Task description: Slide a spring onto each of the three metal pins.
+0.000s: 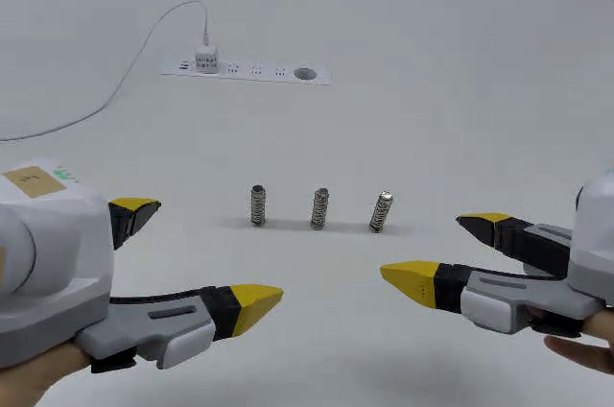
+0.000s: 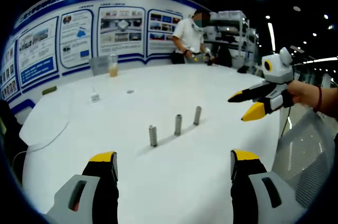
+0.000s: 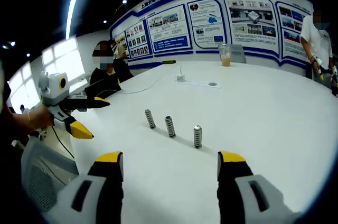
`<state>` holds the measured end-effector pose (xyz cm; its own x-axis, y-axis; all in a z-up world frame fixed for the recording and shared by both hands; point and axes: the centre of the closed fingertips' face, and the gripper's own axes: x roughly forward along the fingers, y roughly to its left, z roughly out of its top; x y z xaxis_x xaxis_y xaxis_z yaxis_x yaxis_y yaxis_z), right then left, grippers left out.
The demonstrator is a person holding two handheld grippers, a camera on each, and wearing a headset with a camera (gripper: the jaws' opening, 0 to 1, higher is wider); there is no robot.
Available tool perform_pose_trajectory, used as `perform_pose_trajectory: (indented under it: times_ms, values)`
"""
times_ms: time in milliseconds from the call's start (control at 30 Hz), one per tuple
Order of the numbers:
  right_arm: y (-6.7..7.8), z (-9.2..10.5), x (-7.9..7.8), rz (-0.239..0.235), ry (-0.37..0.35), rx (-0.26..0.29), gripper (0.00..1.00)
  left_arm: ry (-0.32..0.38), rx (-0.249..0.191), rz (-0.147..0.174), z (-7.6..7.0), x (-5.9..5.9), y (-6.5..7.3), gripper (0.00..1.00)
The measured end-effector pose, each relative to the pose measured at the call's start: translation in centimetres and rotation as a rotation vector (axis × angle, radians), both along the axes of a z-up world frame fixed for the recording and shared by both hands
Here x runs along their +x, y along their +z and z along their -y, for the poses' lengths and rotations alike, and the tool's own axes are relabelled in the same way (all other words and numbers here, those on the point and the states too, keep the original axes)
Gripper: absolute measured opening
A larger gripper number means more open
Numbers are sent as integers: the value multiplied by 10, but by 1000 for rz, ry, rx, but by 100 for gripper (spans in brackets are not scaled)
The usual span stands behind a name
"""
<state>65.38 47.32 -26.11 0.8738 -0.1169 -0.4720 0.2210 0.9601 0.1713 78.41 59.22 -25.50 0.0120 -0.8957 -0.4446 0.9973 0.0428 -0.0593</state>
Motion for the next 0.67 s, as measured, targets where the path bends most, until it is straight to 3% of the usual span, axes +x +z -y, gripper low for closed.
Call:
perform_pose_trajectory:
  times_ms: [267, 500, 667]
  values:
    - [-1, -7, -12, -9, -7, -13, 78, 26, 2, -5, -8, 0, 1, 92]
    - [0, -7, -16, -22, -12, -34, 83, 26, 22, 0, -12, -2, -3, 93]
    - [2, -8, -17, -19, -17, -38, 86, 36, 13, 0, -12, -2, -1, 95]
